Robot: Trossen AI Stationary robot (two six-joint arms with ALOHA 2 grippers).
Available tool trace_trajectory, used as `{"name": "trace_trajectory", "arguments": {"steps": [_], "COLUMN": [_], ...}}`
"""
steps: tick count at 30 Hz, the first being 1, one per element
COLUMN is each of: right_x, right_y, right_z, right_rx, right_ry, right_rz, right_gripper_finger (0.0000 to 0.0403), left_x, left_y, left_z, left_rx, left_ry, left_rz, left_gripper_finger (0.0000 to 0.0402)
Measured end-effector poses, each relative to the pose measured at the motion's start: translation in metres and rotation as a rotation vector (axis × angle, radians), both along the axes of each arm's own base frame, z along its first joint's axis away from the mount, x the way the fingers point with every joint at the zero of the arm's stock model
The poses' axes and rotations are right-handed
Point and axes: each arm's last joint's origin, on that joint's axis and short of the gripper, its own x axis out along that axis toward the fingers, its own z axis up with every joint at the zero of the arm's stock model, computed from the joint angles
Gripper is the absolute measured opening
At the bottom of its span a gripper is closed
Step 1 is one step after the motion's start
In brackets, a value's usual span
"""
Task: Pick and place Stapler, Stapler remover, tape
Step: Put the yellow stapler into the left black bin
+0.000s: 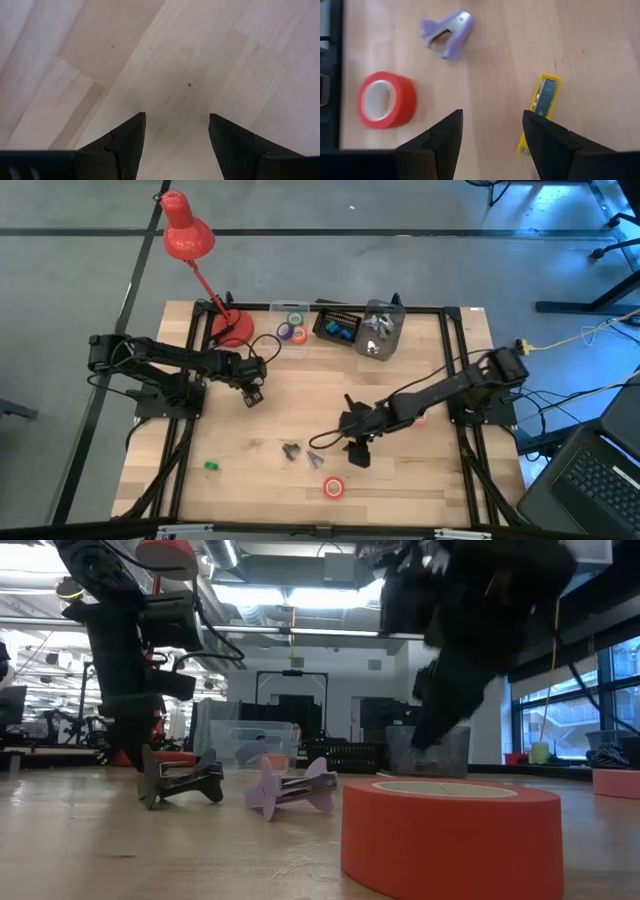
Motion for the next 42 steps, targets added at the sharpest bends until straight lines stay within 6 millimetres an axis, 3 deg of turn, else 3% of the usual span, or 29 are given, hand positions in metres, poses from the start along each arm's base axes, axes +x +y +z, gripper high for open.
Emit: {"name": "trace_trajectory", "arguments": {"steps": [6, 10, 15, 20, 25, 42], "right_x": [0.009, 0.013, 0.014, 0.011, 0.009, 0.006], "right_y": [0.003, 0.002, 0.001, 0.002, 0.001, -0.016], "right_z": [-0.032, -0.039, -0.037, -0.024, -0.013, -0.021], "right_rx": [-0.013, -0.053, -0.053, 0.025, -0.01, -0.17], "right_ry": [0.038, 0.026, 0.007, 0.002, -0.03, 0.039], "right_rz": [0.0, -0.024, -0.002, 0.036, 0.017, -0.027], "right_gripper_finger": [0.0208, 0.0208, 0.0208, 0.0208, 0.0208, 0.0208], "left_x": [0.0, 0.0, 0.0, 0.0, 0.0, 0.0], "left_y": [0.0, 0.0, 0.0, 0.0, 0.001, 0.001], "left_z": [0.0, 0.0, 0.0, 0.0, 0.0, 0.0], "left_rx": [0.013, 0.014, 0.014, 0.014, 0.025, 0.031], "left_ry": [0.007, 0.005, 0.006, 0.009, 0.011, 0.011], "left_rz": [-0.022, -0.023, -0.023, -0.026, -0.035, -0.034], "left_gripper_finger": [0.021, 0.021, 0.021, 0.021, 0.021, 0.021]}}
